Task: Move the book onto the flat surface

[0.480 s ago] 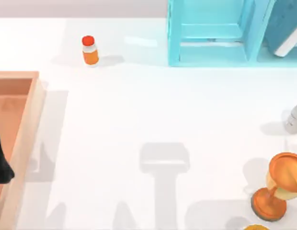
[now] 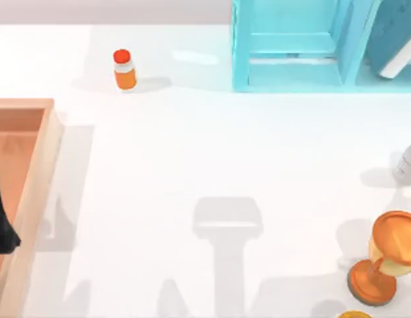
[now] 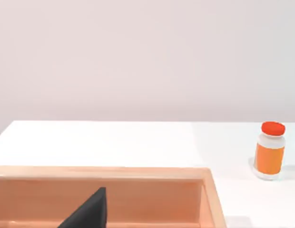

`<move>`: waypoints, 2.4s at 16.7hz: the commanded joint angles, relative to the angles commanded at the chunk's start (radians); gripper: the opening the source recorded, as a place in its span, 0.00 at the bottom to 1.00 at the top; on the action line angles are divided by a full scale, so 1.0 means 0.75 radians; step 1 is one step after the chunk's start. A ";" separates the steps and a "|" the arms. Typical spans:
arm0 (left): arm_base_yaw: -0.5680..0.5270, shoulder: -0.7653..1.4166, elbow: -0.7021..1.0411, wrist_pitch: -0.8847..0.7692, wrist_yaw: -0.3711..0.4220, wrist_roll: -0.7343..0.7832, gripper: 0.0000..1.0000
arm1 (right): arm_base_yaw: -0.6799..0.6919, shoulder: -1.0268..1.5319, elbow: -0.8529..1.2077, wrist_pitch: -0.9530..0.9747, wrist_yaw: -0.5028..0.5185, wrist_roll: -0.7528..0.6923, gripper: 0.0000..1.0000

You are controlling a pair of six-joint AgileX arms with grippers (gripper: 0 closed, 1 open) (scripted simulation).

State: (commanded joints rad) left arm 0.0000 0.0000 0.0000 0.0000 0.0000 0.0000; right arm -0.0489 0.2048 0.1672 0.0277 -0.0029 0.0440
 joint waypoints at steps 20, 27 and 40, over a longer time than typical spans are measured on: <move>0.000 0.000 0.000 0.000 0.000 0.000 1.00 | -0.142 2.168 1.063 0.634 -0.394 0.338 1.00; 0.000 0.000 0.000 0.000 0.000 0.000 1.00 | -0.161 2.272 1.087 0.655 -0.412 0.348 1.00; 0.000 0.000 0.000 0.000 0.000 0.000 1.00 | -0.080 2.711 1.577 0.614 -0.330 0.380 1.00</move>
State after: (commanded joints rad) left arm 0.0000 0.0000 0.0000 0.0000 0.0000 0.0000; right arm -0.1088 2.2384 1.3500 0.4879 -0.2503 0.3291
